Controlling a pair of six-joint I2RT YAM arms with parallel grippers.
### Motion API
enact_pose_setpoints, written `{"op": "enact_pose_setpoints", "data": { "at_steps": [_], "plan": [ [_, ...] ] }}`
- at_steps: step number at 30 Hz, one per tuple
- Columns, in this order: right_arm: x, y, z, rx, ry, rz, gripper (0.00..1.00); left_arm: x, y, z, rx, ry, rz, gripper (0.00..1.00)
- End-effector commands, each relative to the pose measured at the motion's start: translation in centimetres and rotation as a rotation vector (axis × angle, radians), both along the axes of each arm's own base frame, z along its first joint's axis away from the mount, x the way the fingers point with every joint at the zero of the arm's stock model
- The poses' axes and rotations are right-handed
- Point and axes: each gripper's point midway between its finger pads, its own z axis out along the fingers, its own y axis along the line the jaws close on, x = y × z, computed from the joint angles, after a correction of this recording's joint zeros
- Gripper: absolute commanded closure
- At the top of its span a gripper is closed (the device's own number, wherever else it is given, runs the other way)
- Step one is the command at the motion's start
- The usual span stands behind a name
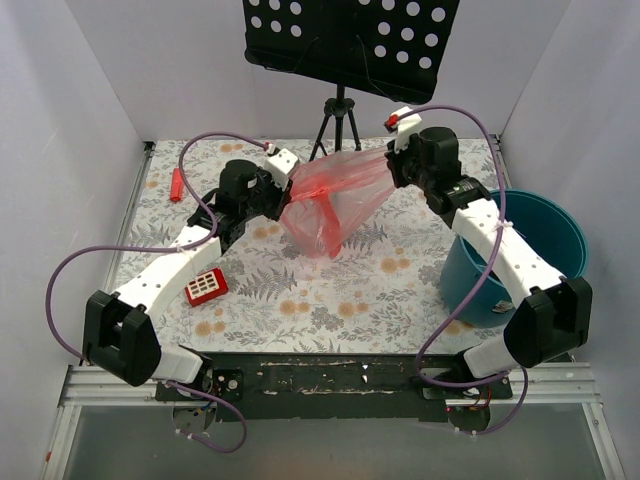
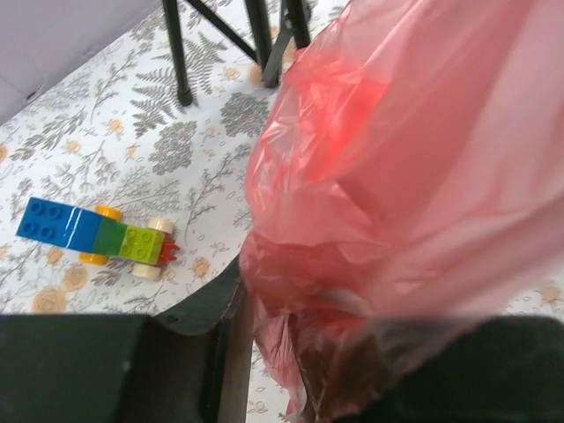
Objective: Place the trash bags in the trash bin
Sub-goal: Unfold the trash bag at the center of the board.
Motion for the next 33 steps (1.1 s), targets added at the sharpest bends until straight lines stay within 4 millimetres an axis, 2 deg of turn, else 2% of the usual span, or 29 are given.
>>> {"op": "enact_pose_setpoints", "data": {
  "at_steps": [1, 2, 6, 10, 13, 17, 18, 20, 21, 23, 25, 30, 32, 33],
  "plan": [
    [0.3, -2.7, 1.1, 0.006, -0.031, -0.102, 0.99, -2.1, -1.1, 2.8, -0.069, -0.05, -0.122, 0.79],
    [0.2, -2.7, 0.9, 0.002, -0.028, -0.098, 0.99, -2.4, -1.4, 2.7, -0.079, -0.033, -0.144, 0.8],
    [0.2, -3.4, 0.9, -0.018, -0.034, -0.123, 0.99, -2.2, -1.2, 1.2, -0.043, -0.004, -0.135, 1.0],
    [0.7, -5.9, 1.4, -0.051, -0.057, -0.206, 0.99, -0.1, 1.9, 0.5, 0.061, -0.09, 0.014, 1.0],
    [1.0, -7.9, 1.1, -0.073, -0.053, -0.255, 0.99, 1.1, 4.1, 0.8, 0.099, -0.12, 0.109, 1.0],
    [0.5, -8.3, 0.8, -0.081, -0.043, -0.241, 0.99, 1.4, 5.0, 1.6, 0.06, -0.124, 0.159, 1.0],
    [0.4, -8.0, 0.6, -0.077, -0.037, -0.223, 0.99, 1.3, 4.7, 2.2, 0.027, -0.12, 0.153, 0.94],
    [-0.3, -6.5, 0.5, -0.05, -0.016, -0.131, 0.99, 0.0, 2.6, 3.5, -0.08, -0.076, 0.031, 0.5],
    [-0.8, -5.3, 0.6, -0.027, -0.003, -0.064, 0.99, -1.0, 1.7, 4.0, -0.138, -0.05, -0.032, 0.39],
    [-1.6, -3.4, 1.0, 0.032, 0.018, 0.026, 0.99, -3.6, -0.5, 4.7, -0.233, -0.001, -0.2, 0.3],
    [-1.9, -2.4, 1.3, 0.046, 0.037, 0.059, 0.99, -5.0, -1.4, 3.8, -0.263, 0.045, -0.267, 0.3],
    [-1.6, -1.8, 1.8, 0.059, 0.049, 0.057, 0.99, -5.3, -1.4, 1.8, -0.278, 0.099, -0.255, 0.34],
    [-1.5, -1.7, 1.7, 0.062, 0.058, 0.054, 0.99, -5.7, -1.6, 0.9, -0.281, 0.121, -0.269, 0.42],
    [-1.5, -1.7, 1.4, 0.062, 0.066, 0.052, 0.99, -5.7, -1.7, 0.1, -0.276, 0.143, -0.272, 0.52]
  ]
}}
